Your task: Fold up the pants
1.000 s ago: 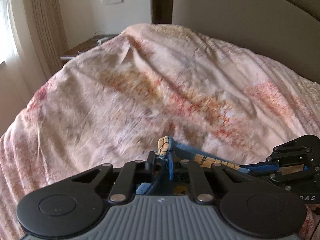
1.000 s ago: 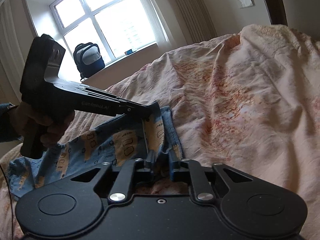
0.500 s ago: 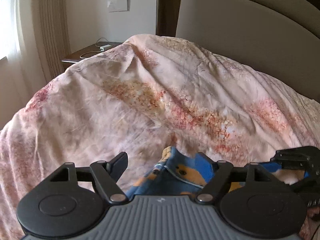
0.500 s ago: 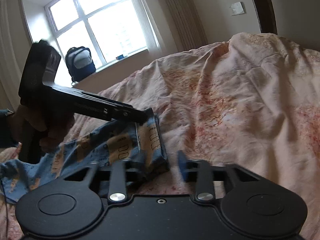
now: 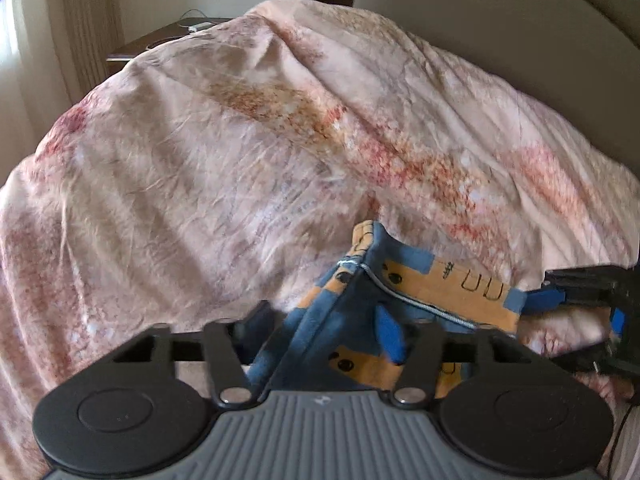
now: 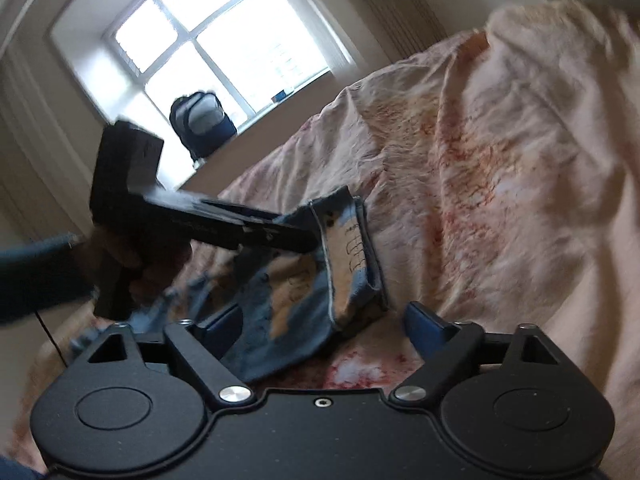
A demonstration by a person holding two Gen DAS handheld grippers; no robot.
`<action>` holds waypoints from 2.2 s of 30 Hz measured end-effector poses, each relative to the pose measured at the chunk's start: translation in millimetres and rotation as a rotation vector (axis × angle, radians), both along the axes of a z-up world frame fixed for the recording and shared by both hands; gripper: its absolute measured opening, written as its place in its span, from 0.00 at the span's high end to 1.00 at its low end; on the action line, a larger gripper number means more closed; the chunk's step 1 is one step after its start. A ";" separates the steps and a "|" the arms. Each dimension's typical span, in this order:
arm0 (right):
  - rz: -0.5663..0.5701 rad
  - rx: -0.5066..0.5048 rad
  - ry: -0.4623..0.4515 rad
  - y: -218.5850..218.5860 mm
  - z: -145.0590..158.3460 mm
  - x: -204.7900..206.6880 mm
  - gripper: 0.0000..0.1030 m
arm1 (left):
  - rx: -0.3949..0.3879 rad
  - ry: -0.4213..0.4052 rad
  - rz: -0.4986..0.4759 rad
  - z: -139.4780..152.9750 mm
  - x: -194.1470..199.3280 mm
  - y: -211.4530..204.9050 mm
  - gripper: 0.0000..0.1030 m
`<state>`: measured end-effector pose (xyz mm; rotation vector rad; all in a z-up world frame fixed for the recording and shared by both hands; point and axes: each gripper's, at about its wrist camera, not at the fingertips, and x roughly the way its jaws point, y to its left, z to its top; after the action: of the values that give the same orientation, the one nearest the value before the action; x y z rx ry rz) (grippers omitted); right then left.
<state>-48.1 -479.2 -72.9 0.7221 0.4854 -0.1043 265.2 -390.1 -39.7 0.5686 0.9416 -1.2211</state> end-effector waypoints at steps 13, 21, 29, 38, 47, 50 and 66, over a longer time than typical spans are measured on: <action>-0.139 0.050 -0.004 -11.1 -2.5 -5.7 0.88 | -0.003 -0.171 -0.023 18.4 -40.2 -8.8 0.95; -0.225 -0.057 -0.100 -19.8 38.9 -29.6 0.89 | -0.145 -0.136 -0.008 50.5 -43.3 -28.5 0.96; -0.285 -0.118 0.036 -43.8 24.4 -33.6 0.89 | -0.104 -0.133 -0.004 -0.5 -49.0 -63.0 0.89; -0.323 -0.390 0.163 -23.2 15.8 -23.6 0.52 | -0.244 -0.357 0.156 41.6 -52.3 4.6 0.07; -0.044 -0.924 0.086 44.3 21.1 64.1 0.10 | -0.229 -0.501 0.405 18.4 -117.4 159.5 0.00; 0.072 -0.950 0.146 55.0 9.9 105.4 0.13 | -0.117 -0.535 0.473 -4.5 -127.5 199.4 0.00; 0.052 -1.029 0.136 119.4 13.1 87.6 0.01 | -0.125 -0.166 1.094 11.6 -111.6 370.0 0.00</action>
<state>39.5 -359.8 -59.8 -0.3079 0.5030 -0.3259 153.6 -20.1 -28.1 -0.0010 0.8291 -0.2337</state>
